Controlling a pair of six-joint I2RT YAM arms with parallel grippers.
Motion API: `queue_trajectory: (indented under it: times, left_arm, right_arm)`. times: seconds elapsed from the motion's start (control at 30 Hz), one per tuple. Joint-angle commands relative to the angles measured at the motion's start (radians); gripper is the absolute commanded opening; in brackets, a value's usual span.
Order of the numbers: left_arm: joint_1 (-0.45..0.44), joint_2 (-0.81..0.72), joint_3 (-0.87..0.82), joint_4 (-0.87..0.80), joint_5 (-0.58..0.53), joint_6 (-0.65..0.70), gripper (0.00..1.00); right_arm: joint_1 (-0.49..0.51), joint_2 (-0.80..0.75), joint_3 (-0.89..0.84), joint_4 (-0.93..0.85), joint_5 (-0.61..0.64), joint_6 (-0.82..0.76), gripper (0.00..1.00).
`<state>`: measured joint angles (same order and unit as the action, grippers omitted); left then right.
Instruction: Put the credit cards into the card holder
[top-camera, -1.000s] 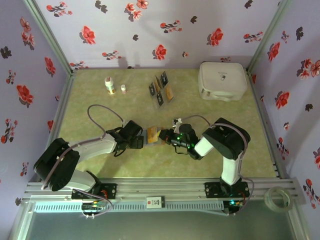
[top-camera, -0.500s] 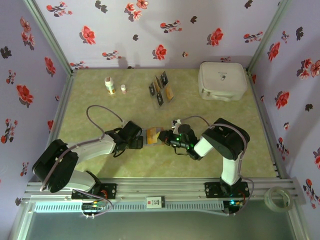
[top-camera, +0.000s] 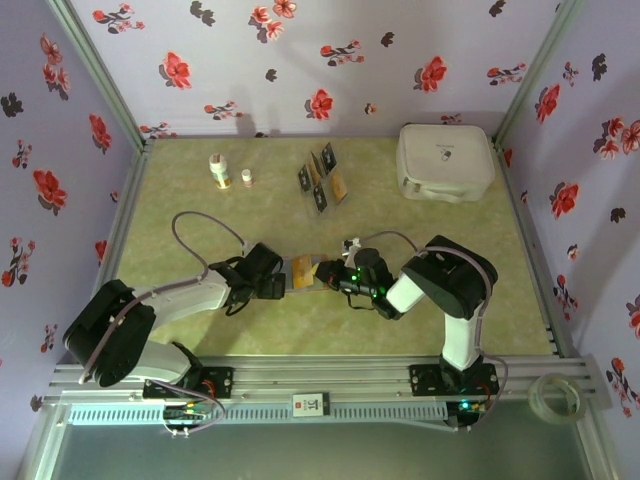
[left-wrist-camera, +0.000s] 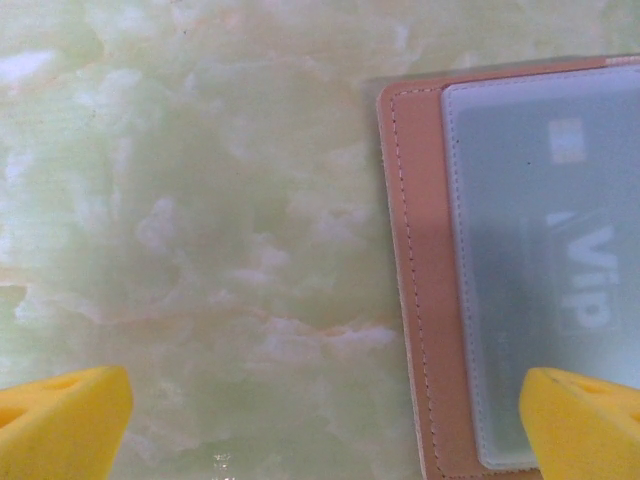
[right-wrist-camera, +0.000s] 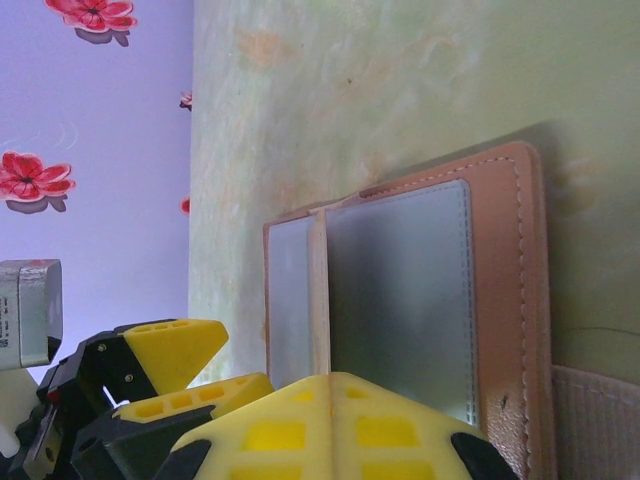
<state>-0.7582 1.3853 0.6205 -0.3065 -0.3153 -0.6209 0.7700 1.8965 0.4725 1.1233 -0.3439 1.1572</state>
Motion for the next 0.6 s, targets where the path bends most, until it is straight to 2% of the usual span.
queue_trajectory:
  times: [0.0, 0.57]
  left_arm:
    - [0.008, -0.014, -0.004, 0.008, -0.028, 0.008, 1.00]
    - [0.008, -0.012, -0.008, 0.011, -0.027, 0.005, 1.00]
  right_arm:
    - [0.006, 0.017, 0.021, 0.000, 0.020, 0.007, 0.00]
    - [0.008, 0.067, 0.031, 0.053, 0.027, 0.032, 0.00]
